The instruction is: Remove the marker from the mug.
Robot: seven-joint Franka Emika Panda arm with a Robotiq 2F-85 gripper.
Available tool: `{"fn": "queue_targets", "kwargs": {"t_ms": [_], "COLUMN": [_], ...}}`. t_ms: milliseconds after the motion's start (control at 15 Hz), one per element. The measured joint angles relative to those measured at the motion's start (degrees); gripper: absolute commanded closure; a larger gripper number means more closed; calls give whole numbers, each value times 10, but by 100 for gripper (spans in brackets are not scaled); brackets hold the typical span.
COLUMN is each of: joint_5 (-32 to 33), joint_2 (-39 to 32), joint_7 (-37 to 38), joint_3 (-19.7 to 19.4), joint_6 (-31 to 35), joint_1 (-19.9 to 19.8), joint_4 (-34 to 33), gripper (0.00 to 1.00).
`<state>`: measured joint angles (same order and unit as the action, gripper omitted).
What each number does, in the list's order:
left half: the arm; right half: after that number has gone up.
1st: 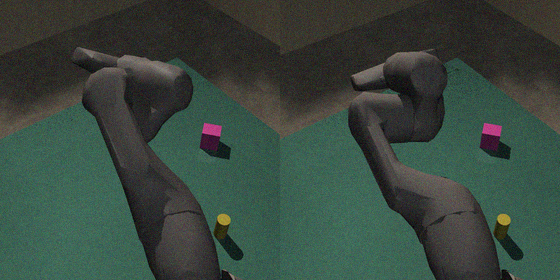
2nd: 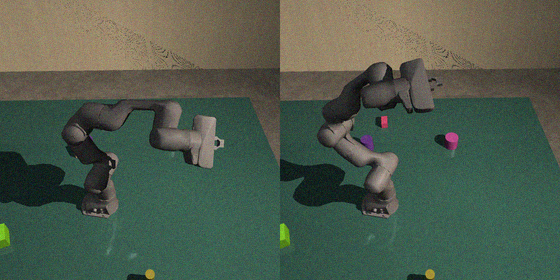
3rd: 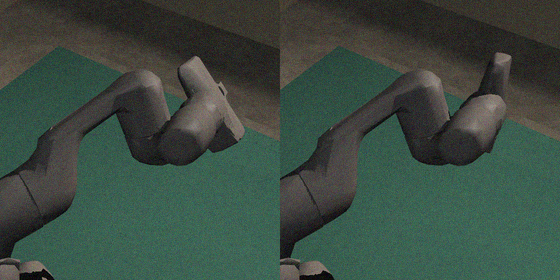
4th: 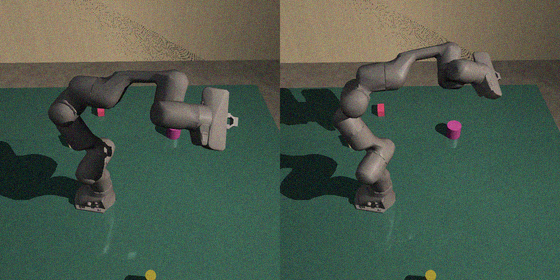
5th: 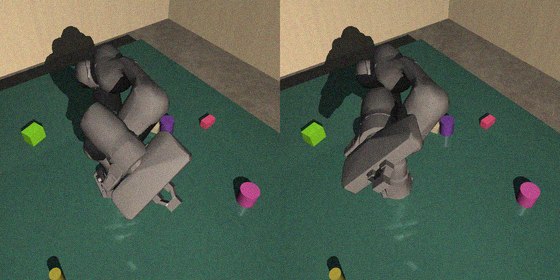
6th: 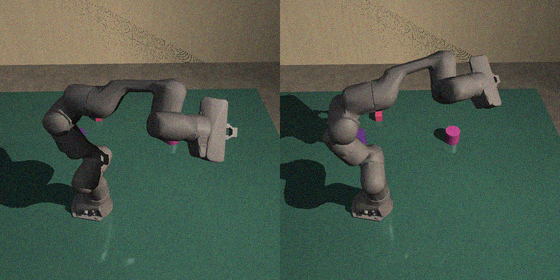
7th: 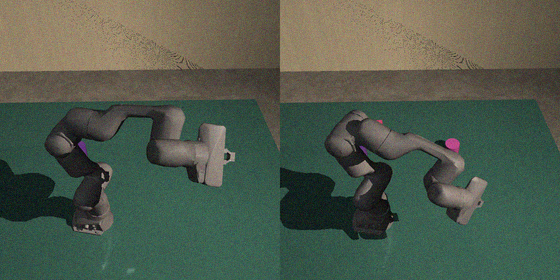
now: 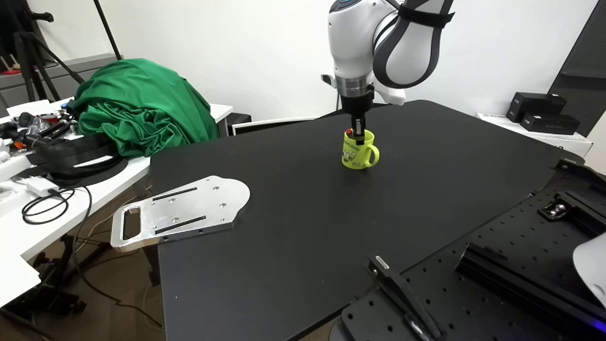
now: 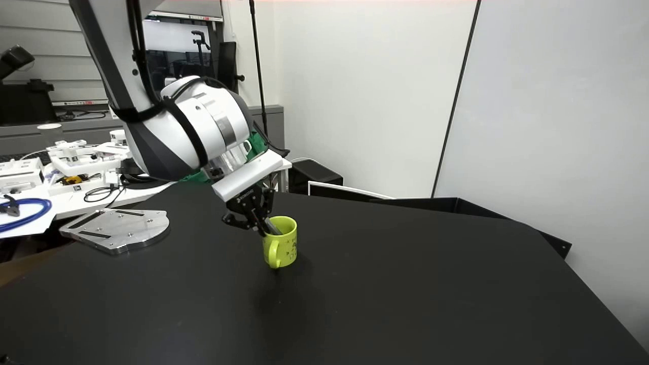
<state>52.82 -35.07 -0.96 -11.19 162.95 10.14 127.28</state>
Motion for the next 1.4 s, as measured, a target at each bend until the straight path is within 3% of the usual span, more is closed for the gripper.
{"fn": "queue_targets", "kwargs": {"t_ms": [133, 600, 800, 1067, 1133, 1267, 1400], "joint_5": [-3, -11, -11, -11, -11, -11, -11], "joint_2": [0, 0, 0, 0, 0, 0, 0], "joint_7": [1, 2, 7, 15, 16, 20, 21], "joint_3": [1, 1, 0, -2, -2, -4, -6], "joint_6": [0, 1, 10, 30, 34, 41, 45], "joint_1": [1, 2, 5, 9, 9, 10, 11], "joint_4": [0, -3, -6, -11, -13, -15, -15], "gripper": [62, 14, 0, 0, 25, 29, 43]}}
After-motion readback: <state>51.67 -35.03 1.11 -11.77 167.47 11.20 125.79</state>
